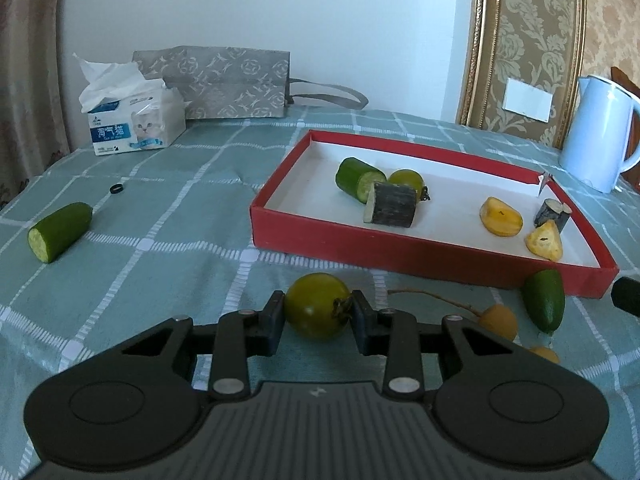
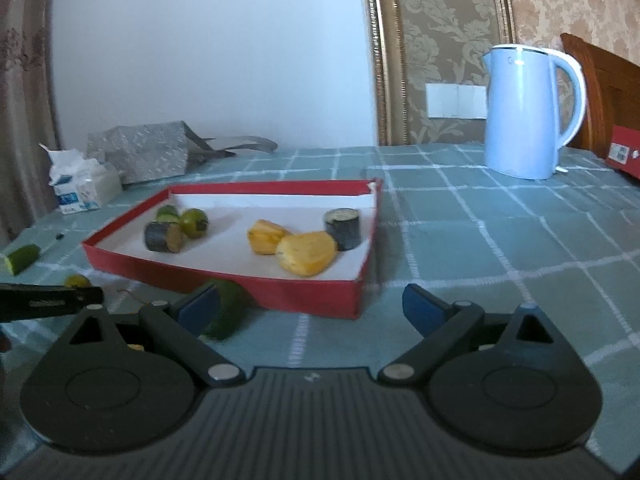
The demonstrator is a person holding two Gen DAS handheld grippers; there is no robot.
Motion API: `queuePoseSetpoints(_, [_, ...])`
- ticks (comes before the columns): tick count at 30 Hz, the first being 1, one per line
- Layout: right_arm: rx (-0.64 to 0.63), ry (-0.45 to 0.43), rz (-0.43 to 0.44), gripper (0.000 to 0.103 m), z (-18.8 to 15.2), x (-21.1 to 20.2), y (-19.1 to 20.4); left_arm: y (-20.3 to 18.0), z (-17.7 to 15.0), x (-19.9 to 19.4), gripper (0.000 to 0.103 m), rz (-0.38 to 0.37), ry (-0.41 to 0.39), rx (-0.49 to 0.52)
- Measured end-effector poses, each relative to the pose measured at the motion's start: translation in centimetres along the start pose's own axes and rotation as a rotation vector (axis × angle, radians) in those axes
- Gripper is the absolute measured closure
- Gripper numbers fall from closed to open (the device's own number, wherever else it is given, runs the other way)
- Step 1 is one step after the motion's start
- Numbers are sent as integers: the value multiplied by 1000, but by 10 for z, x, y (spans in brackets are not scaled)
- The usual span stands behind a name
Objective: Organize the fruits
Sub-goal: 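Lift the green tomato with the left gripper while the right gripper approaches the green mango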
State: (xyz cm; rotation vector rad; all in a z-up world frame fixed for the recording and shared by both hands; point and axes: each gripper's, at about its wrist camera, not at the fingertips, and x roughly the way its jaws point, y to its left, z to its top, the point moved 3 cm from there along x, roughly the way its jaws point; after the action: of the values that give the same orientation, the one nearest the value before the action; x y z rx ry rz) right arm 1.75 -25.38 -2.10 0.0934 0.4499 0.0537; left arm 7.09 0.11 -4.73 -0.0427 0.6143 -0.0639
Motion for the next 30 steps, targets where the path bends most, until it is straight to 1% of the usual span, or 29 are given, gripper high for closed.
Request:
queuePoseSetpoints(4, [-29,22,7,6,-2,4,12,0,0,0,70,2,-1,4])
queuePoseSetpoints(9, [-46,28,21,7,-1,7,23,-1,-1,0,70,4,-1,9])
queuePoseSetpoints(11, [-59,42,11,9,-2,12,29,-2,-1,0,70,6,-2,14])
queuePoseSetpoints(14, [-112,71,14,14,-2,23,44,-1,-1,0,70,1,-1,12])
queuePoseSetpoints(16, [-142,93,11,25,-4,31,52,-1,-1,0,70,0,-1,12])
queuePoseSetpoints(17, [-154,108,14,28,-5,35,56,-1,-1,0,70,0,-1,13])
queuePoseSetpoints(19, [-166,133,23,49,-7,40,59,-1,-1,0,70,-1,-1,11])
queuePoseSetpoints(21, [-164,167,33,61,-8,46,60,-1,-1,0,70,-2,-1,13])
queuePoseSetpoints(23, [-156,173,43,63,-8,48,60,-2,-1,0,70,0,-1,18])
queuePoseSetpoints(24, [-164,174,45,67,-8,48,61,-2,-1,0,70,0,-1,19])
queuePoseSetpoints(25, [-173,171,50,75,-8,47,63,-2,-1,0,70,-2,-1,19])
queuePoseSetpoints(30, [-169,150,60,74,-8,41,62,-1,-1,0,70,-6,-1,15])
